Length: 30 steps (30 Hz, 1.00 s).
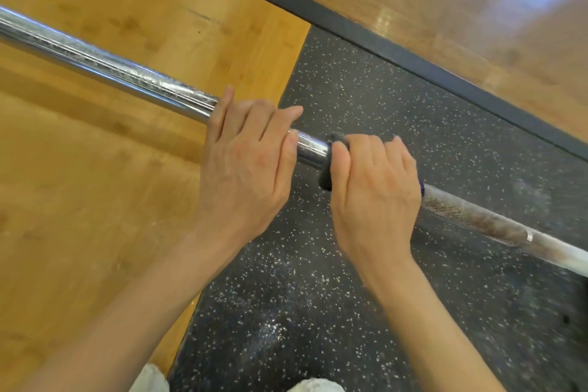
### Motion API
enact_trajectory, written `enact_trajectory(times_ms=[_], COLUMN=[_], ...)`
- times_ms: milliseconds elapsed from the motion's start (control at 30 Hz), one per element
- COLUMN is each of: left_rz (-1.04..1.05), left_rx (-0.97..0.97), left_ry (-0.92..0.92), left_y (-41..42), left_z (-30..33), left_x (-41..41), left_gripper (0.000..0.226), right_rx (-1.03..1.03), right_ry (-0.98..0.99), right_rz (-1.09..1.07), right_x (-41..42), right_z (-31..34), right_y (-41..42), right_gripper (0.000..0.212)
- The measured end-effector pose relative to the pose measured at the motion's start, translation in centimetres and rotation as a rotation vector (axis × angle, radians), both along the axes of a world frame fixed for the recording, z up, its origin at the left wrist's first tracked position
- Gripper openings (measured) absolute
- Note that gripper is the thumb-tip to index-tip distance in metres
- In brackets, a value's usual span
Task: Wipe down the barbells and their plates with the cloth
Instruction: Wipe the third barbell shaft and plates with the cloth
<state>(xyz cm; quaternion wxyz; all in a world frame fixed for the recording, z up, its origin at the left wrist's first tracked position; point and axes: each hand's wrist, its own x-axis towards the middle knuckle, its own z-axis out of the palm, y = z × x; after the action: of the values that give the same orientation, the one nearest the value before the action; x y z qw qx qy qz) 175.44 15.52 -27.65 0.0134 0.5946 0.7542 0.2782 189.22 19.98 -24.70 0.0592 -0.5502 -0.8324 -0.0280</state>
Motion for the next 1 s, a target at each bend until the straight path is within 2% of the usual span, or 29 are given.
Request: enact_trajectory(times_ms=[33, 100, 167, 200, 267, 300, 367, 433, 500, 600, 700, 767, 833, 900, 1000], left_rz=[0.000, 0.002, -0.007, -0.012, -0.018, -0.020, -0.034, -0.038, -0.055, -0.103, -0.095, -0.070, -0.062, -0.067, -0.097], left_rx=[-0.001, -0.007, -0.009, -0.008, -0.005, -0.006, -0.008, -0.007, -0.024, -0.056, -0.044, -0.022, -0.027, -0.036, -0.056], left_ry=[-0.007, -0.020, -0.021, -0.022, -0.028, -0.032, -0.047, -0.070, -0.094, -0.129, -0.106, -0.095, -0.090, -0.069, 0.001], left_y=[-0.3, -0.7, -1.2, -1.5, -2.0, -2.2, -2.7, -3.2, -3.7, -4.7, -5.9, -6.1, -5.9, -5.5, -5.4], left_z=[0.0, 0.0, 0.0, 0.0, 0.1, 0.1, 0.0, 0.0, 0.3, 1.0, 1.0, 0.8, 0.8, 0.8, 0.4], left_x=[0.1, 0.2, 0.1, 0.1, 0.1, 0.2, 0.2, 0.2, 0.2, -0.2, -1.5, -2.3, -2.4, -1.9, -1.8], left_gripper=[0.036, 0.036, 0.037, 0.037, 0.038, 0.038, 0.039, 0.039, 0.041, 0.045, 0.047, 0.048, 0.049, 0.049, 0.049], right_rx=[-0.076, -0.216, -0.103, -0.018, 0.046, 0.024, -0.038, -0.114, -0.103, 0.049, 0.073, 0.076, 0.092, 0.098, 0.122], right_ry=[-0.098, -0.139, -0.097, -0.010, 0.115, 0.111, 0.074, 0.028, 0.007, 0.115, 0.199, 0.252, 0.257, 0.244, 0.161], right_rz=[0.018, 0.060, 0.086, 0.060, 0.025, 0.012, -0.059, 0.017, 0.094, 0.015, -0.097, -0.127, -0.078, 0.068, 0.172], right_x=[-0.6, -0.8, -0.4, 0.2, 1.4, 1.8, 0.7, -0.2, 0.4, 4.0, 6.1, 4.6, 1.8, -0.2, 1.7], right_z=[0.7, 1.1, 0.7, 0.2, -0.6, -1.0, -0.4, 0.3, 0.4, -0.5, -1.6, -2.0, -2.3, -2.5, -2.8], right_y=[1.2, 2.9, 1.3, -0.6, -3.5, -3.5, -1.8, -0.3, -0.6, -3.9, -5.9, -6.1, -6.4, -6.7, -6.6], right_gripper=[0.026, 0.015, 0.013, 0.017, 0.040, 0.041, 0.026, 0.027, 0.024, 0.033, 0.043, 0.044, 0.042, 0.044, 0.049])
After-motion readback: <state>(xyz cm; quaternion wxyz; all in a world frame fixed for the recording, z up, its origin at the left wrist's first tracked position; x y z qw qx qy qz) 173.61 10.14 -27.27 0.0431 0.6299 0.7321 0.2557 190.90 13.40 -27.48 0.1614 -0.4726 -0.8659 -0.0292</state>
